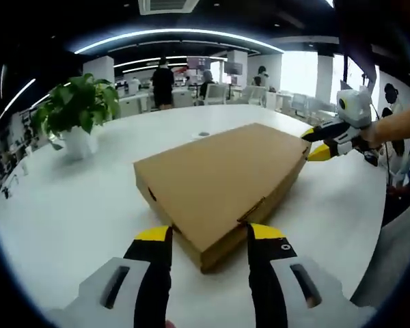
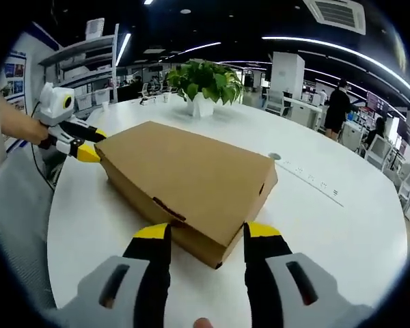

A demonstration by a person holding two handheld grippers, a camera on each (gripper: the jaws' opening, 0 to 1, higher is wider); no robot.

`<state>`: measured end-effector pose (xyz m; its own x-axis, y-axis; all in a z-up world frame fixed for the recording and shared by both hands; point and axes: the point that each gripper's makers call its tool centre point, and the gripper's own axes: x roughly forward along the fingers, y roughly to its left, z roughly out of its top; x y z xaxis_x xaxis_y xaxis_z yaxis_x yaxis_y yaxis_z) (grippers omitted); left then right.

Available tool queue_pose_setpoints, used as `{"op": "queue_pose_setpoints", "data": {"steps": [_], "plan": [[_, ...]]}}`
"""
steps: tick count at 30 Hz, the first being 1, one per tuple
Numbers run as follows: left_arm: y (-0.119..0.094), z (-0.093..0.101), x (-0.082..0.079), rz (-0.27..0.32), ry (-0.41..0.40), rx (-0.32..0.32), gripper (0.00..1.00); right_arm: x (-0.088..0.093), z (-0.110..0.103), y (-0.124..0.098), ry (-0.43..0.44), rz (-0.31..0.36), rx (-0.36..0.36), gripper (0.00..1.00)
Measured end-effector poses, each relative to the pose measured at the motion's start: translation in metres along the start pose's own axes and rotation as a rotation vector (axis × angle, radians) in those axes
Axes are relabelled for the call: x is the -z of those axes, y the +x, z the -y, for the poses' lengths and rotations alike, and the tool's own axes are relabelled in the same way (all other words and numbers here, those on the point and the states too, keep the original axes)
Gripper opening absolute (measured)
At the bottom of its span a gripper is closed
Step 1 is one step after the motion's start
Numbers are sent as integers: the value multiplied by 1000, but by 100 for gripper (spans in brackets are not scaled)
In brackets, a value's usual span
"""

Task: Operate the shoe box by opening the lid, removing the specified soft item, and placing it in the target area until the item is outside and the box remains undamaged.

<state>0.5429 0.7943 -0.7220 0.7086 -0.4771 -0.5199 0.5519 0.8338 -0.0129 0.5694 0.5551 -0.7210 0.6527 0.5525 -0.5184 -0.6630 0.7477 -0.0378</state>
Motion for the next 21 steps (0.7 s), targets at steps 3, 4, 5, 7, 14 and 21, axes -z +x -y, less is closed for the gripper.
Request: {"op": "queue_pose_setpoints", "data": {"steps": [3,4,5,7,14,21], "plan": [[0,-2,0,2,2,-1,42,0,-2,0,8,4,6,39],[0,-2,0,2,4,0,42,-1,-2,0,11,3,7,39],[1,-3,-1,0,7,3,42,-1,-3,0,11,2,9,39],[1,-4,-1,-5,10,8,41,-1,-3,1,13,2,11,39],[1,-10,0,-20,30,36,40,-2,-8,1,21,-5,24,38],[0,-14,1,-32,42,60,40,-1,-15,-1,32,-13,46,38]]}}
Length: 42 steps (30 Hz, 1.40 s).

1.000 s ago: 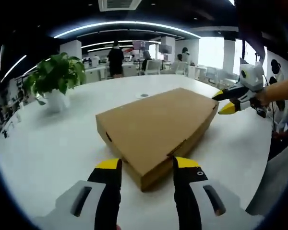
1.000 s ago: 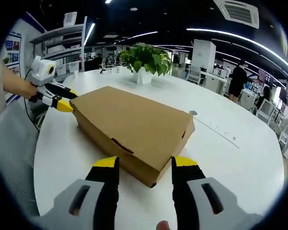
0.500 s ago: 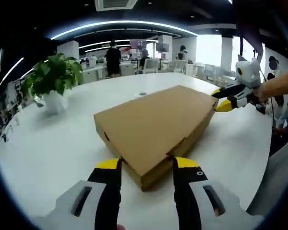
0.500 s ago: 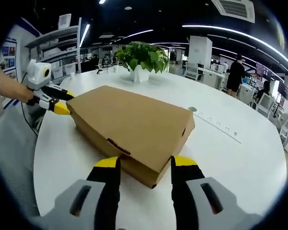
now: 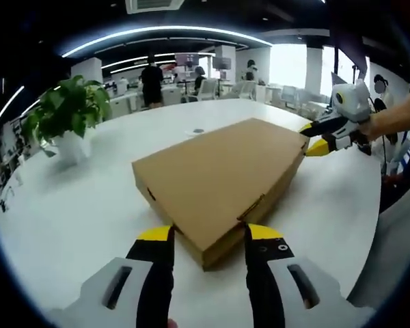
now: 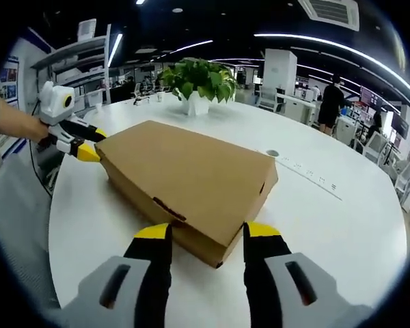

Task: Operate the shoe box by opening the lid, removing the specified soft item, and placing it in the target area until the item is outside and the box remains undamaged.

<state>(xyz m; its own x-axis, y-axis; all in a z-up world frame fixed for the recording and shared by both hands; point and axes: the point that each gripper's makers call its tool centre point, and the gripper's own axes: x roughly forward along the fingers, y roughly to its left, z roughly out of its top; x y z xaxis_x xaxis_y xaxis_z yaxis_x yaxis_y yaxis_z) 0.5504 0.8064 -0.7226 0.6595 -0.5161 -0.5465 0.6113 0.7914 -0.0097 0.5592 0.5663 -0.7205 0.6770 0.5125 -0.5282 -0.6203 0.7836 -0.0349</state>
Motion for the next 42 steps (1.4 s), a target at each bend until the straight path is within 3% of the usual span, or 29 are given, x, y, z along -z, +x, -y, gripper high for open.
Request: {"op": "queue_pose_setpoints", "data": {"steps": [14,42], "plan": [[-8,-7,5,-44,48,78,39,5,-20,-11,14,-27,25,35],[-43,-8,27,-88,111,158,39,19,-78,-36,63,-30,73,32]]}}
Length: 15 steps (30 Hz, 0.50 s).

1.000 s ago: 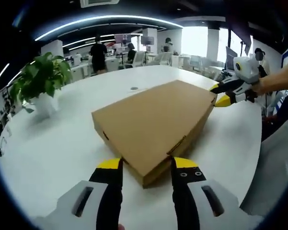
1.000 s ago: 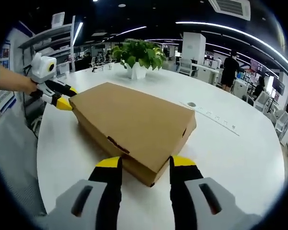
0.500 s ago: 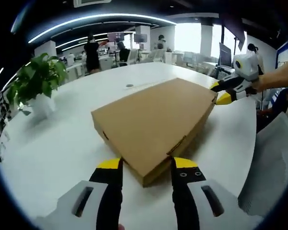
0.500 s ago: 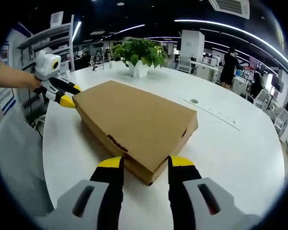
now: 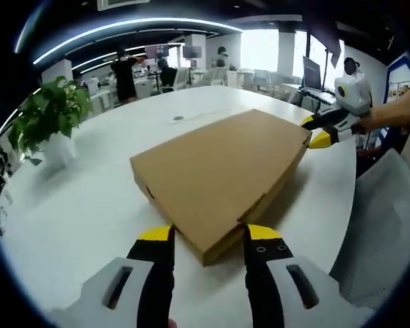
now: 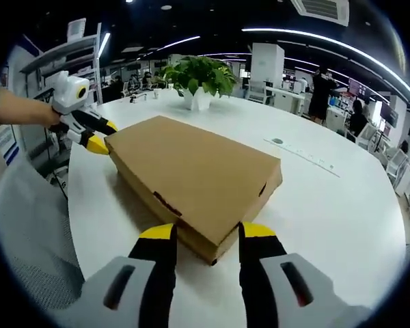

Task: Operate the shoe box by opening the lid, removing the specified soft item, and placing it in the target area until the item is outside and the box remains undamaged.

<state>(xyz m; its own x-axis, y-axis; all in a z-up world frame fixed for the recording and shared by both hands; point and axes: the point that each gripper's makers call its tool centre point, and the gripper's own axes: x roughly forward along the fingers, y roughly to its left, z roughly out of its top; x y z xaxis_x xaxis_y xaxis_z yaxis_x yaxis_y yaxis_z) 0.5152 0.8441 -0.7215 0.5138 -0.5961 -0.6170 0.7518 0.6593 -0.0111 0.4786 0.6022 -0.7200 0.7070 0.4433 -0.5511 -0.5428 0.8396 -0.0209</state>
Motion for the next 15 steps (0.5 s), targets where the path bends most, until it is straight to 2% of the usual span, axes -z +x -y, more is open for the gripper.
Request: {"op": "queue_pose_setpoints", "data": {"steps": [15], "plan": [[-22,11,16,-20,23,28,39,10,-31,-18,18,8,8,32]]}}
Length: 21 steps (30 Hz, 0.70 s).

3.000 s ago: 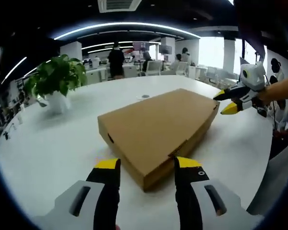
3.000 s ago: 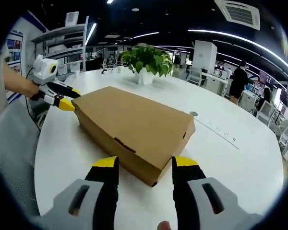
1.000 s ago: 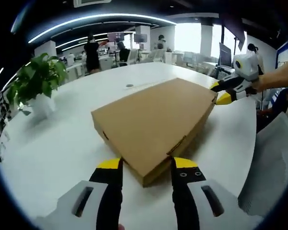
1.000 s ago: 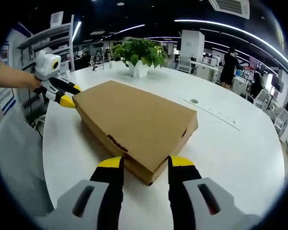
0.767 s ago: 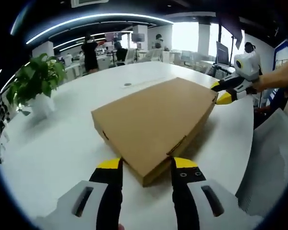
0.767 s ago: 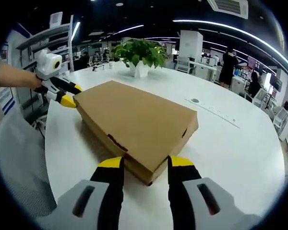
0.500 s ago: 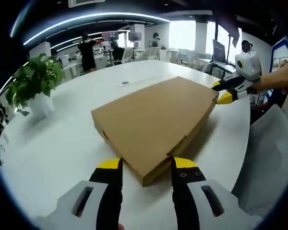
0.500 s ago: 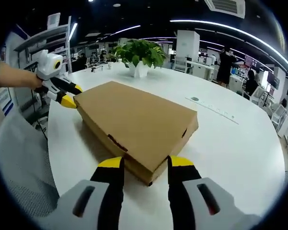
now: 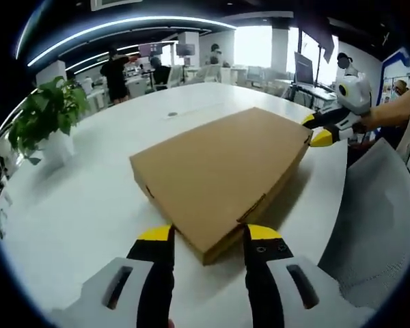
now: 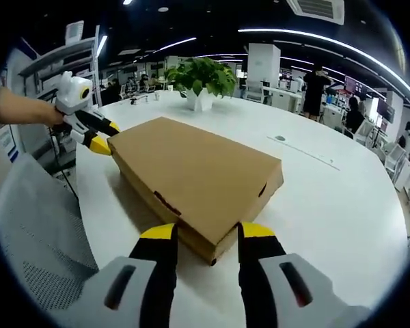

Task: Operate the shoe box by opening the lid, removing the specified soft item, and placing it in the target area until the item is outside and the box remains undamaged.

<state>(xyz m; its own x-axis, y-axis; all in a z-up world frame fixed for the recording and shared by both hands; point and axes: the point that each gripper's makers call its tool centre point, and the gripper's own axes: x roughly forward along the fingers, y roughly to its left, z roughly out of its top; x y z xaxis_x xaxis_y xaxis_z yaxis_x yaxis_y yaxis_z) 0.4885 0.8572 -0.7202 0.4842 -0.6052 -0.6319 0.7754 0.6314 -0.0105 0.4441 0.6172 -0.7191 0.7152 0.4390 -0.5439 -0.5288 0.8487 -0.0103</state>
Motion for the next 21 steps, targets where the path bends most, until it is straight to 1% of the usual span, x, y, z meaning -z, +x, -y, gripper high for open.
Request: {"op": "queue_pose_setpoints", "data": {"steps": [7,12,21], "plan": [[-9,7,4,-1,-2,1,39,3,-10,-5,3,0,0,31],[-13,9,6,0,2,4,39,5,-16,-8,3,-2,-2,31],[-14,9,7,0,4,8,39,5,-16,-8,-2,-5,1,31]]}}
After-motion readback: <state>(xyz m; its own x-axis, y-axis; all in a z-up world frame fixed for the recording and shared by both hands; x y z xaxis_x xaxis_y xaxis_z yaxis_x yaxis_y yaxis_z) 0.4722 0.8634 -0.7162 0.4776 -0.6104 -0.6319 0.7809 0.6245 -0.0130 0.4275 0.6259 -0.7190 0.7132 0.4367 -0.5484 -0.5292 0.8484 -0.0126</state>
